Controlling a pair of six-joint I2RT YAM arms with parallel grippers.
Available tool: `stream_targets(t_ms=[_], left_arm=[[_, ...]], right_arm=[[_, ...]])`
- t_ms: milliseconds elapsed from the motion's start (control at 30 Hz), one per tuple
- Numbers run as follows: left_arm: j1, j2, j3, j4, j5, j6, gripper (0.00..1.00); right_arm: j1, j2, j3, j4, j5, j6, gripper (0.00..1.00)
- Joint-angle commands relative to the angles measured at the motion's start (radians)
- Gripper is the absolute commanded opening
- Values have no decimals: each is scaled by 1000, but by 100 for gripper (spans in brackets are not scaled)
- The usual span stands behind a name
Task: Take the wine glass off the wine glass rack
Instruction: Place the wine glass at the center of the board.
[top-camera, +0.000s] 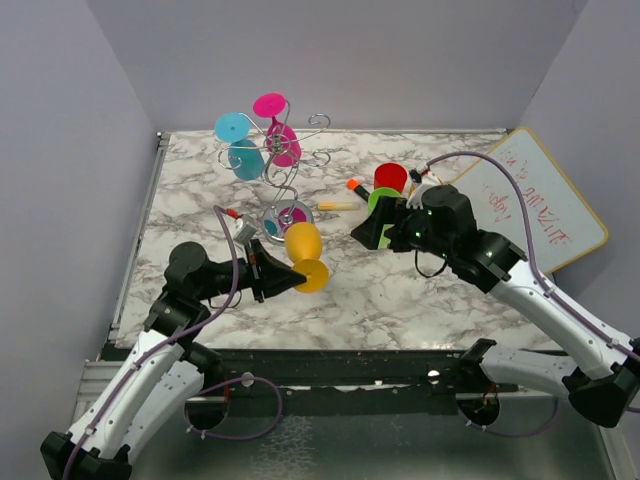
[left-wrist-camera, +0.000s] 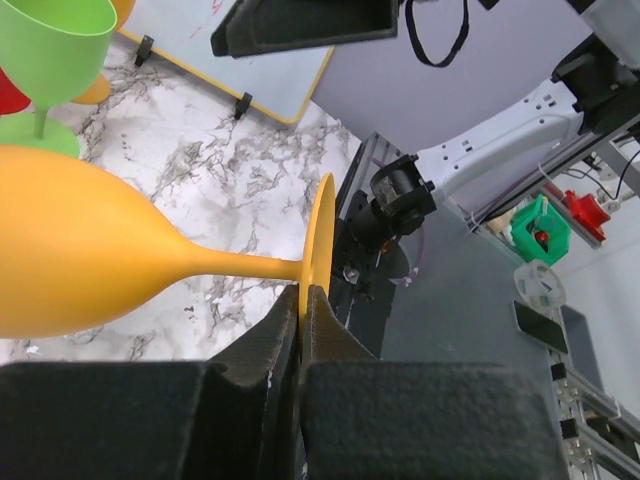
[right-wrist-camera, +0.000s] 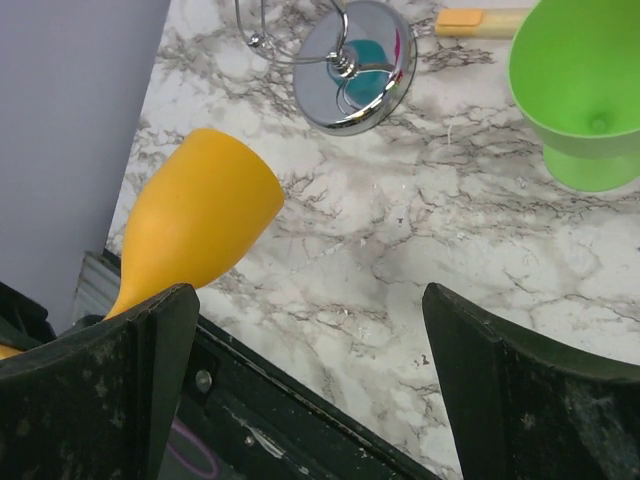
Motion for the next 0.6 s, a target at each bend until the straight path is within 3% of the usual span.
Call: stream_targets(t_ms=[0,67,133,267,433,567], left_arm=[[-6,-29,-21,-2,56,67,0],[-5,-49,-40,-4,56,73,0],[-6,-62,-47,-6,56,88,0],[-7,-82,-44,-6,89,135,0],[-9,-69,-31,-6,165,170,0],[-19,-76,-29,-6,188,225,0]], right_arm=[[2,47,107,-118,90,1,100],[2,28,94,-85,80,2,100],[2,-26,6,53,21,-82,100],[2,-161,-135,181,108,-84,100],[-4,-153,-81,63,107,-88,100],[-73,-74,-27,37,-110,-108,100]])
